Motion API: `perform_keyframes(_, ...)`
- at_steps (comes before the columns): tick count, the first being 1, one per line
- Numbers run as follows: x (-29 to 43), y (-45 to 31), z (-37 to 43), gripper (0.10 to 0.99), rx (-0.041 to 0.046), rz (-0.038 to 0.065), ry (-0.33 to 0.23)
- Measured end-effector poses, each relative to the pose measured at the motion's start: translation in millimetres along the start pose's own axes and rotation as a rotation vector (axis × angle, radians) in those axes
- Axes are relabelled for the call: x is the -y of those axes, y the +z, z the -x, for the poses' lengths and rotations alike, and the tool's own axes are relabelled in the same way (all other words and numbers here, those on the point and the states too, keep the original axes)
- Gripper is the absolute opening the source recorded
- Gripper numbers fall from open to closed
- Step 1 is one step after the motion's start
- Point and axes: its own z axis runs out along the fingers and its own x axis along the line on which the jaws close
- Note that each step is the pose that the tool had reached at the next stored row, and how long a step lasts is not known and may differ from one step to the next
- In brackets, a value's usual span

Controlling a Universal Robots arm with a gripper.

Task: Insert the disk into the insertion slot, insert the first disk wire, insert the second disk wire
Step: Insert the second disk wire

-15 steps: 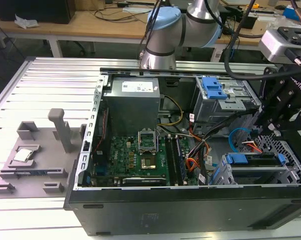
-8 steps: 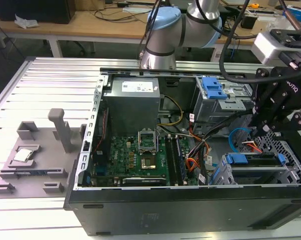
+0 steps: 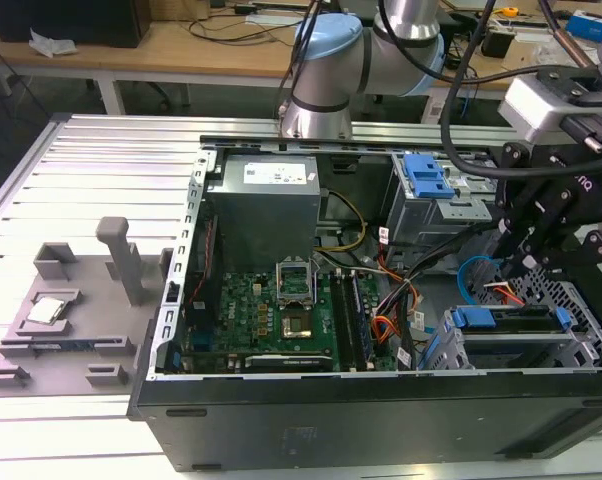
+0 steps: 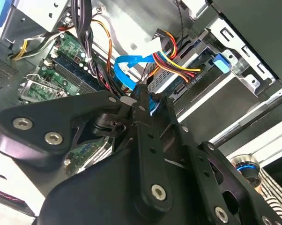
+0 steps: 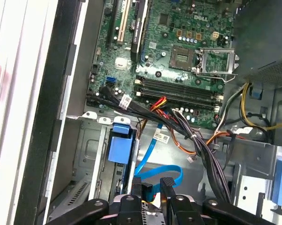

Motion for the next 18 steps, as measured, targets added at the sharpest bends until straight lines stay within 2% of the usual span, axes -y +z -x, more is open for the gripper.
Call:
perform_keyframes(3, 0.0, 0.0, 0.0, 0.286, -0.0024, 0.000, 0.000)
perform_keyframes(5, 0.0, 0.1, 0.0, 0.165, -0.0038, 0.001, 0.000)
perform_keyframes(10, 0.0, 0.0, 0.0, 0.165, -0.0080, 0.001, 0.001)
perform_keyframes(11, -0.2, 0.0, -1.1, 0.165, -0.0089, 0.001, 0.001)
perform_keyframes(15, -2.2, 1.6, -13.5, 0.165, -0.0231, 0.004, 0.002)
perform_keyframes(18, -2.1, 4.1, -13.9, 0.165, -0.0229, 0.003, 0.032)
